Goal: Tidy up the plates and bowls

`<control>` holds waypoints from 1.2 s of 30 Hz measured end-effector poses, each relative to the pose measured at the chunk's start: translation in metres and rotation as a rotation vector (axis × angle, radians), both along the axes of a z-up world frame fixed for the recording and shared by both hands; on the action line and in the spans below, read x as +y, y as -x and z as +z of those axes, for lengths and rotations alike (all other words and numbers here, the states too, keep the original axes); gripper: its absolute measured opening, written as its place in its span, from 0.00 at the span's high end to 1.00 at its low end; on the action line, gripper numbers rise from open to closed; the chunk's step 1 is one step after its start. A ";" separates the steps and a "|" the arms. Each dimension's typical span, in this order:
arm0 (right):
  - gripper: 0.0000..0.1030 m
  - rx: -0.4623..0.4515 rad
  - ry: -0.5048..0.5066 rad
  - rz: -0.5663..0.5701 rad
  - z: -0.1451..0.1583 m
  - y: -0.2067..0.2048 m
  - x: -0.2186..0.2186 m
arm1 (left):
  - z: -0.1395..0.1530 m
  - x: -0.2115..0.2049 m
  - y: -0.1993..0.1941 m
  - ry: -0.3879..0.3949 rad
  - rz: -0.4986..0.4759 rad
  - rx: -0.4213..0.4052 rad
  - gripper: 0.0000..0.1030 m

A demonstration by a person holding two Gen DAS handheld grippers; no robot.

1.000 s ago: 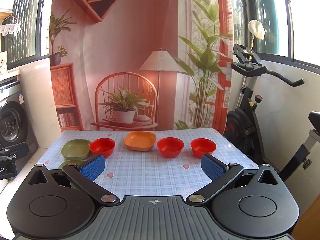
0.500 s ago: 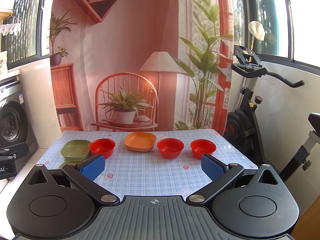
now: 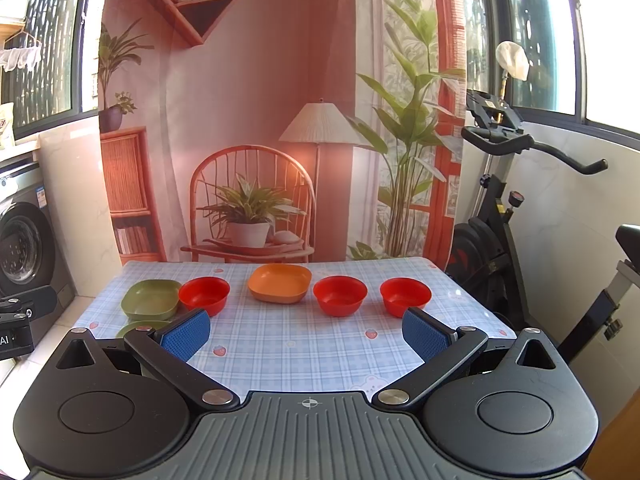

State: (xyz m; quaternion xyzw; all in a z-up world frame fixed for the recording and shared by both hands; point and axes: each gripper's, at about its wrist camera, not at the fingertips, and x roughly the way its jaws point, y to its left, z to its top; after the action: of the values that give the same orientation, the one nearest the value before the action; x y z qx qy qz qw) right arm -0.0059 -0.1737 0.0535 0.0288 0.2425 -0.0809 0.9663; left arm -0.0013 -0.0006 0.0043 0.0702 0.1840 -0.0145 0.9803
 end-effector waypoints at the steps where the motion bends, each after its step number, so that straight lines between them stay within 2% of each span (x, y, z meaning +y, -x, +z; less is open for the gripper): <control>1: 0.01 0.000 0.000 0.000 0.002 0.000 -0.001 | 0.000 0.000 0.000 0.000 0.000 0.000 0.02; 31: 0.01 0.003 0.000 0.001 -0.001 0.001 0.002 | 0.001 0.001 -0.001 0.005 0.003 0.005 0.02; 36: 0.00 0.003 -0.040 0.020 -0.004 -0.008 -0.006 | 0.003 0.000 -0.012 0.004 0.024 0.026 0.01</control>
State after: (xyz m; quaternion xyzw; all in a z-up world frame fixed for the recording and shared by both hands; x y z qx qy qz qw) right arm 0.0020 -0.1794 0.0494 0.0457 0.2458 -0.0664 0.9660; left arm 0.0110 -0.0007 0.0070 0.0659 0.1974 -0.0040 0.9781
